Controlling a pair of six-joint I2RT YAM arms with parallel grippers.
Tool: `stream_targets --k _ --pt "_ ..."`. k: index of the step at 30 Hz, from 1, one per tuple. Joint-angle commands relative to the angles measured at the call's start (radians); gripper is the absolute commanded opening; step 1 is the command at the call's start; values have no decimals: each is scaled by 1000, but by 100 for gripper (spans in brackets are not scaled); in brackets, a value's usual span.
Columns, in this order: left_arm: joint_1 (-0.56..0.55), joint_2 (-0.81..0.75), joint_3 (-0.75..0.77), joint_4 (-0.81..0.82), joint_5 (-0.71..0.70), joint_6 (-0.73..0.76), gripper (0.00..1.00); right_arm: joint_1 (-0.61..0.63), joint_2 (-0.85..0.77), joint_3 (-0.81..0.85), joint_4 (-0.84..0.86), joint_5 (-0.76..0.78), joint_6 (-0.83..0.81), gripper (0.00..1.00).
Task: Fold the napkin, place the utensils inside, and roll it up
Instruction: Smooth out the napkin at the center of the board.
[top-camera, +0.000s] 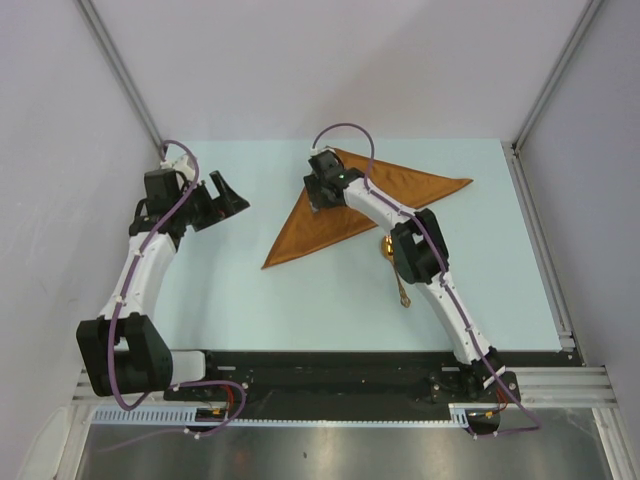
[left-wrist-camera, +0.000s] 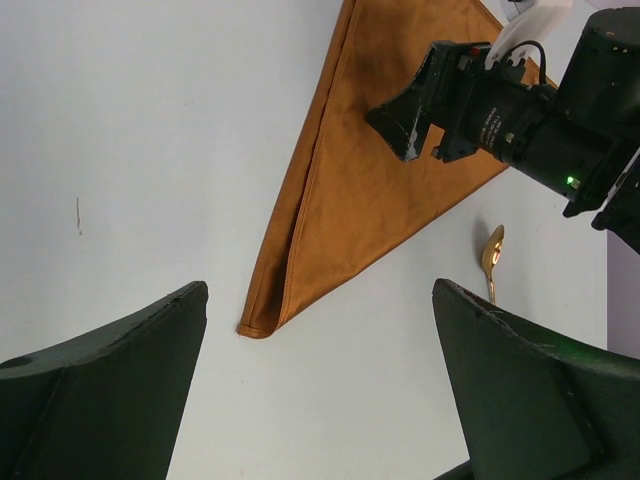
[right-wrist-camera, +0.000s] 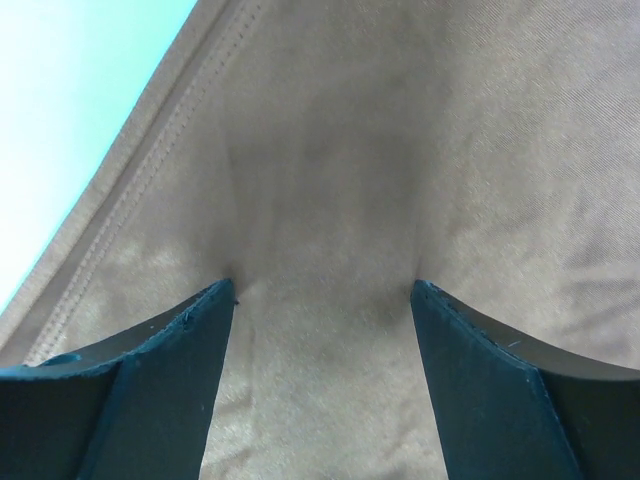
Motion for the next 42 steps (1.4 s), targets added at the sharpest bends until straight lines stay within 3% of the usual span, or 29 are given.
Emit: stream_targets --k 1,21,27,28,33,42 --pt "21 -29 -1 21 31 -3 99 -22 97 97 -76 -68 35 77" --pt "60 -22 -7 31 41 -11 99 -87 192 213 -19 -216 133 77" --pt "60 -33 -13 35 28 -11 99 -96 76 177 116 -316 101 78" --pt "61 -35 -13 36 25 -10 99 -96 -2 154 160 -324 93 78" --pt "60 -42 -10 28 -3 0 99 -74 -384 -214 424 -301 16 79" --pt "61 -84 19 19 -17 53 99 -90 -857 -857 266 -129 -7 75"
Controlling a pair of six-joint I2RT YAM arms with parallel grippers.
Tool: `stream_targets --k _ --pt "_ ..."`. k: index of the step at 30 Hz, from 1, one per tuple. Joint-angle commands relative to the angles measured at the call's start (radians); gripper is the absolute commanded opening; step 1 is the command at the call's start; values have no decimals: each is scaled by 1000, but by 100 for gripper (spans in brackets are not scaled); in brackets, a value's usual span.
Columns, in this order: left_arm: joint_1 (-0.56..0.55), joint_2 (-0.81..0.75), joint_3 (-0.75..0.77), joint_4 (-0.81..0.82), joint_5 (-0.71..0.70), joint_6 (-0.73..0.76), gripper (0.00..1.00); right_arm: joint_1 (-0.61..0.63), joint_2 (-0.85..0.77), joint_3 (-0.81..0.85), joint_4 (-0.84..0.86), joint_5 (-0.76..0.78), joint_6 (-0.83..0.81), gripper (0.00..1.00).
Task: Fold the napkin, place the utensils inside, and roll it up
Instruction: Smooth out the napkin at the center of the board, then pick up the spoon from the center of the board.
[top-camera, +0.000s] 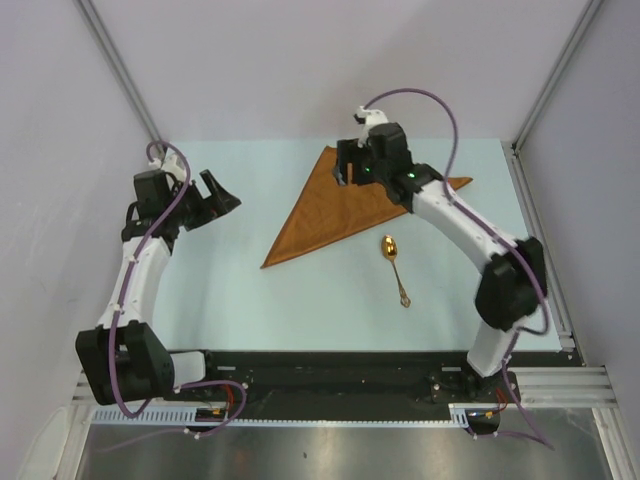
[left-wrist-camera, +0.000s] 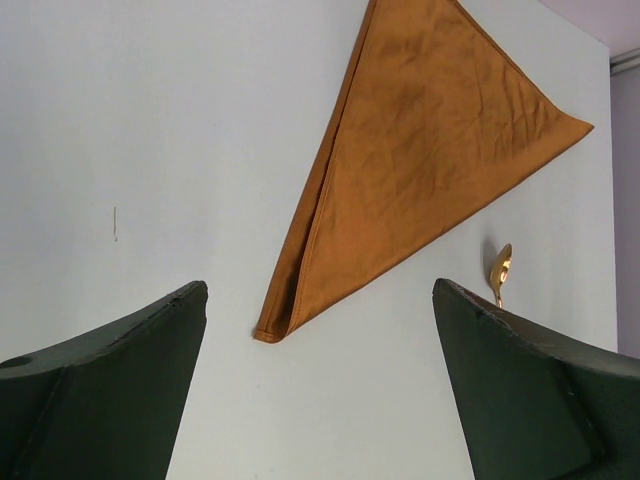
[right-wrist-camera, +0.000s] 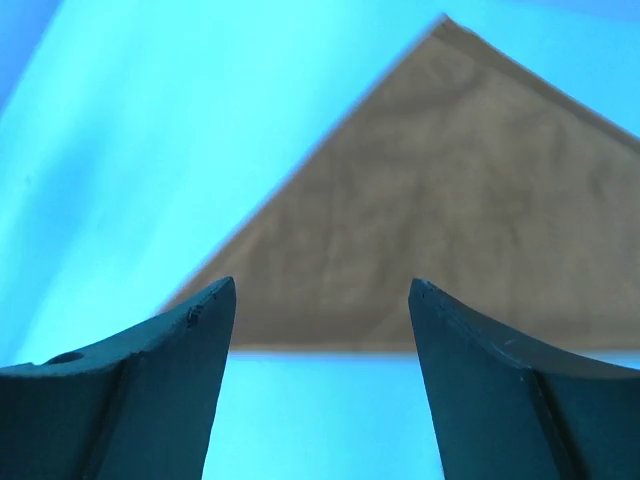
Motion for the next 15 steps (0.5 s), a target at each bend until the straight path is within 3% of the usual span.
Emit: stream_targets --k 1,5,10,15 --pt "11 -58 24 13 -23 46 99 -15 -184 -307 -78 156 -4 74" --pt "12 -45 24 17 -10 50 99 -38 -347 -580 -124 175 11 59" --pt "11 -31 18 22 2 46 99 -56 -424 -683 -197 133 -7 50" --pt "11 -30 20 19 6 46 99 -56 -396 -729 -173 93 -26 47"
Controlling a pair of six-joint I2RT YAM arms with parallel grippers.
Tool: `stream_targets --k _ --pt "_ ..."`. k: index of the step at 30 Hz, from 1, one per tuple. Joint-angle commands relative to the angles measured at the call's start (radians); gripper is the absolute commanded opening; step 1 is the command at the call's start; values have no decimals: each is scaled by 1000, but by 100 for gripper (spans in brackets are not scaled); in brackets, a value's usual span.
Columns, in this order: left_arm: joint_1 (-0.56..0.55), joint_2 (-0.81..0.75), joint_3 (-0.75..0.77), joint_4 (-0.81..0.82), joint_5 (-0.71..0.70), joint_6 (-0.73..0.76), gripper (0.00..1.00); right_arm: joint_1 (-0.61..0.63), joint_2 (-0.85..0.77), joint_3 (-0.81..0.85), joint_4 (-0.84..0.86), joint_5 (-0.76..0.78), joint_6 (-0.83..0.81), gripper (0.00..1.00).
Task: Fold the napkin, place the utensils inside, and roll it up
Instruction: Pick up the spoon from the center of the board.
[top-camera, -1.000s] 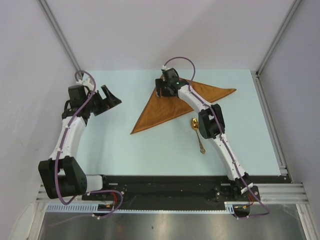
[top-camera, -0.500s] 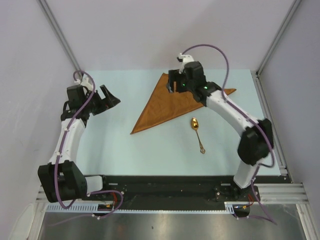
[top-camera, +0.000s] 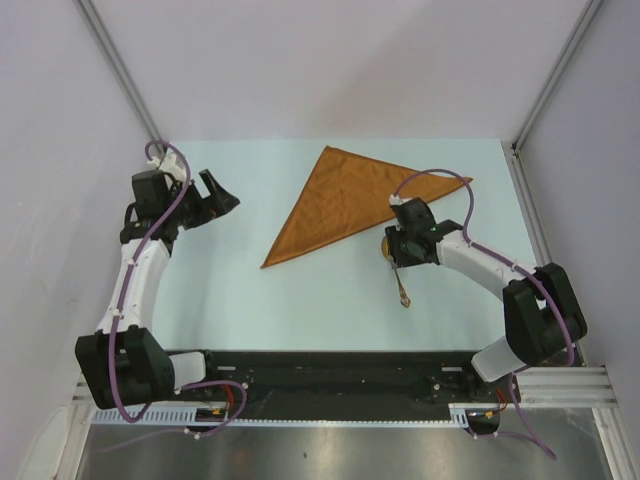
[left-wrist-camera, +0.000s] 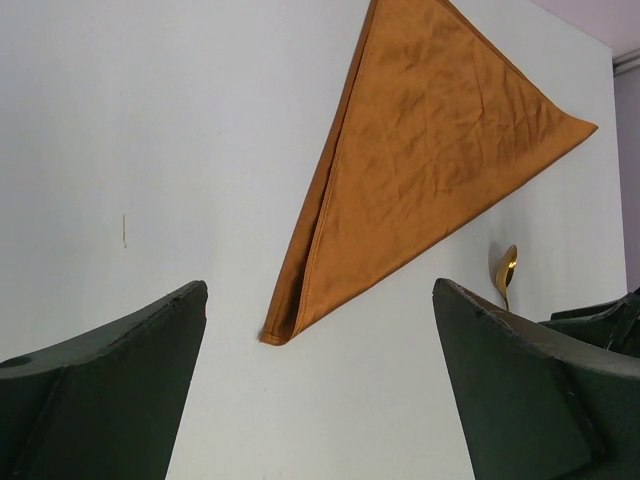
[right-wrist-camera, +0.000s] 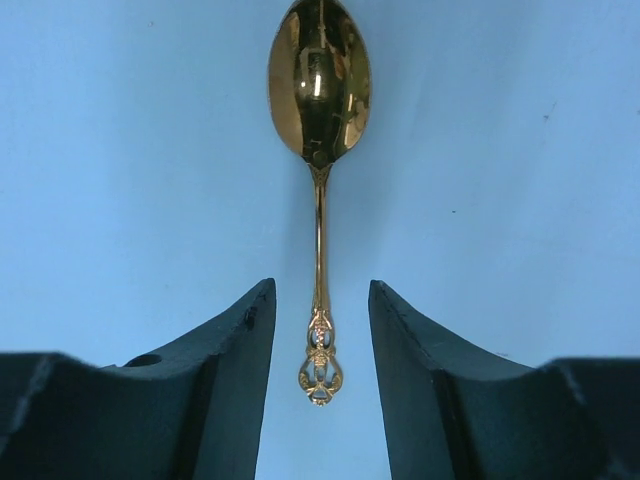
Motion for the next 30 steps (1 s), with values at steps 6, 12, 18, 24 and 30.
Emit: stream_targets --k 6,12,18,24,30 --pt "11 -5 28 13 25 24 99 -18 48 -18 85 -76 -54 45" --pt "11 -2 28 9 25 27 99 -38 151 17 112 -133 -64 39" --pt "12 3 29 9 27 29 99 -38 212 38 115 -142 -70 37" --pt "11 3 23 21 47 16 99 -38 258 52 102 -155 -46 11" --pt "12 -3 11 33 62 1 99 -26 217 127 43 -158 108 0"
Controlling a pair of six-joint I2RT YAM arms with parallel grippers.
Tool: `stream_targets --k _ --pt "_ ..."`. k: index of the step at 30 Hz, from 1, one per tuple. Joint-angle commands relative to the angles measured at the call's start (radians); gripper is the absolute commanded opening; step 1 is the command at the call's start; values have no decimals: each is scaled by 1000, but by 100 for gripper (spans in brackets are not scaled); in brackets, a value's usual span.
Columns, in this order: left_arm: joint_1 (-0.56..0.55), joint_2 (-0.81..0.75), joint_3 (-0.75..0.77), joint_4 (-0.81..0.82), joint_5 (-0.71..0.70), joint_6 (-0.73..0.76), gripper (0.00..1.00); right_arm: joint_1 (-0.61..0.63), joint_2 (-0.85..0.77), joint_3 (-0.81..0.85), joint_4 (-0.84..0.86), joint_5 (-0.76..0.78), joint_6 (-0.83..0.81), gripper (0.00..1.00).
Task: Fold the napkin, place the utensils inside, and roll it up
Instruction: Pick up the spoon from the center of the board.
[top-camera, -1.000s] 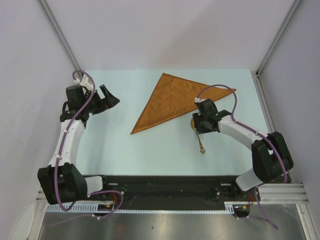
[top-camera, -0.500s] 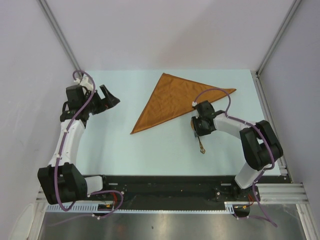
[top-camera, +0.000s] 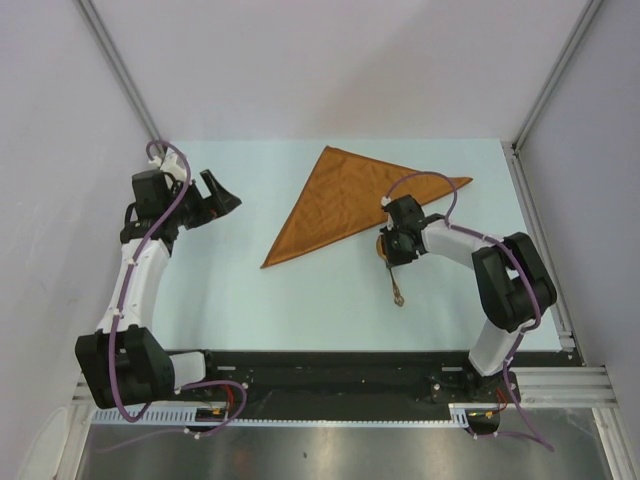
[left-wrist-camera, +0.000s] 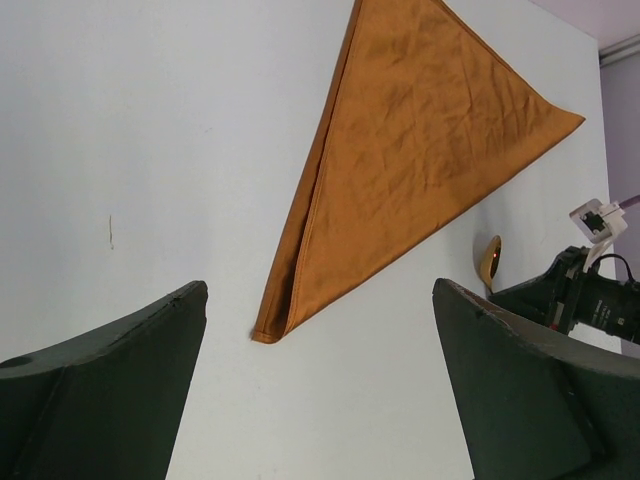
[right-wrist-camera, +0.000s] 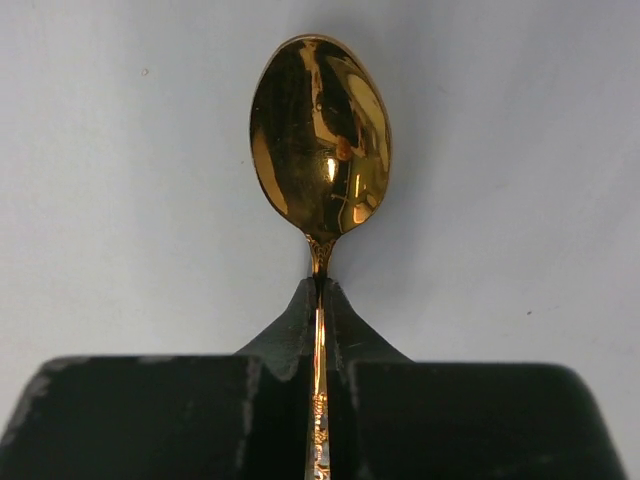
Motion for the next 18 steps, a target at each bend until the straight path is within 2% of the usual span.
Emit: stream_targets --k 1,7,9,11,18 --pt "12 -13 9 33 35 0 99 18 -27 100 -59 -3 167 0" --pt "12 -31 -34 78 101 -43 99 65 -85 163 20 89 520 0" --pt "12 -45 -49 91 109 -54 99 102 -79 201 69 172 603 0" --pt "11 -60 -58 102 107 -60 99 122 -62 241 103 259 716 0" --pt "11 -80 -71 122 123 -80 99 130 102 414 65 379 1046 0"
